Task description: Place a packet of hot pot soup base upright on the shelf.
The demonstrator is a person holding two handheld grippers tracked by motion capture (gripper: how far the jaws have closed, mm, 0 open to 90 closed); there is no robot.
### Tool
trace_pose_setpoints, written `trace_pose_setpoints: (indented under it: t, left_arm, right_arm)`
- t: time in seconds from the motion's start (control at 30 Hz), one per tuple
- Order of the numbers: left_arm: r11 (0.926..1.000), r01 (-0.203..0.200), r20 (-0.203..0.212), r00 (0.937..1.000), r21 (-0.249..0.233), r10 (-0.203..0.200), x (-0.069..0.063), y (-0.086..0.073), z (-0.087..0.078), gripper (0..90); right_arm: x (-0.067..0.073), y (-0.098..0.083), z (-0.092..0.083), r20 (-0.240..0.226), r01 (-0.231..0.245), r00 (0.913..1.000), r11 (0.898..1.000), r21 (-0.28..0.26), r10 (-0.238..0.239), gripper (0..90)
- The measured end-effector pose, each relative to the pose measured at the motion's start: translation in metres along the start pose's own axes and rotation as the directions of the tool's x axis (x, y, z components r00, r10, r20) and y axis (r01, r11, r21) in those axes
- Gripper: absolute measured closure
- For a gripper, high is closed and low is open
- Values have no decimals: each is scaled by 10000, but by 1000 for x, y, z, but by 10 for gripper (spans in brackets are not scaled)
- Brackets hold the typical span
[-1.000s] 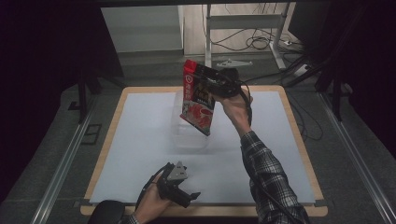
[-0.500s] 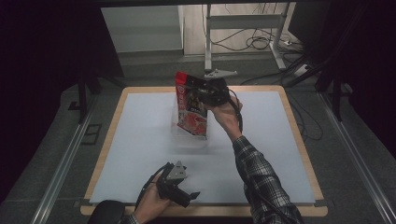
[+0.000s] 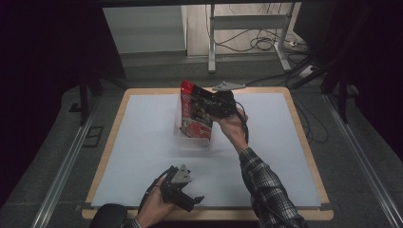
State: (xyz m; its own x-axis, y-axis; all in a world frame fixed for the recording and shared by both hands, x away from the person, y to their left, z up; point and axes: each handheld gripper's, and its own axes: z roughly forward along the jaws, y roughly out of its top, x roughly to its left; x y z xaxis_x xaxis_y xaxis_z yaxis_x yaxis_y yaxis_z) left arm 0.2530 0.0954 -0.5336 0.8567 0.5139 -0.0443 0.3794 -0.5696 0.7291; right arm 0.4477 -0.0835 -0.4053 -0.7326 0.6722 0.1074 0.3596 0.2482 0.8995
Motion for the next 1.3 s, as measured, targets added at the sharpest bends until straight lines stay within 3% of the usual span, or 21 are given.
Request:
trace_pose_setpoints:
  t: [0.4,0.43,0.47,0.57,0.6,0.67,0.87,1.03,1.3]
  left_arm:
    - [10000,-29,28,10000,91,29,-1,0,2,0]
    - [10000,-29,26,10000,89,29,-1,0,2,0]
    - [10000,-22,26,10000,77,22,0,0,2,0]
    - [10000,8,46,10000,70,-8,0,0,1,0]
    - [10000,16,96,10000,65,-17,0,0,1,0]
    - [10000,19,119,9999,72,-20,0,0,1,0]
    - [9999,113,181,9998,29,-114,-1,0,3,0]
    - [9999,133,228,9997,70,-134,-1,0,4,0]
    - [9999,119,213,9997,63,-121,-1,-1,4,0]
  right_arm:
    - [-8,-14,-9,-192,-213,9996,9996,187,217,661]
    - [-8,-13,-9,-228,-201,9995,9996,211,205,640]
    - [-7,-11,-8,-312,-144,9994,9992,365,155,554]
    - [-5,-9,-7,-182,173,9997,9985,515,-164,495]
    - [-3,-9,-7,-45,508,9987,9968,610,-506,428]
    - [-2,-8,-8,-9,709,9975,9952,680,-710,373]
    - [-3,-7,-13,223,991,9946,9917,813,-1012,285]
    - [-5,-8,-21,118,1121,9934,9890,960,-1137,206]
    - [-6,-8,-31,20,1158,9932,9877,1053,-1166,153]
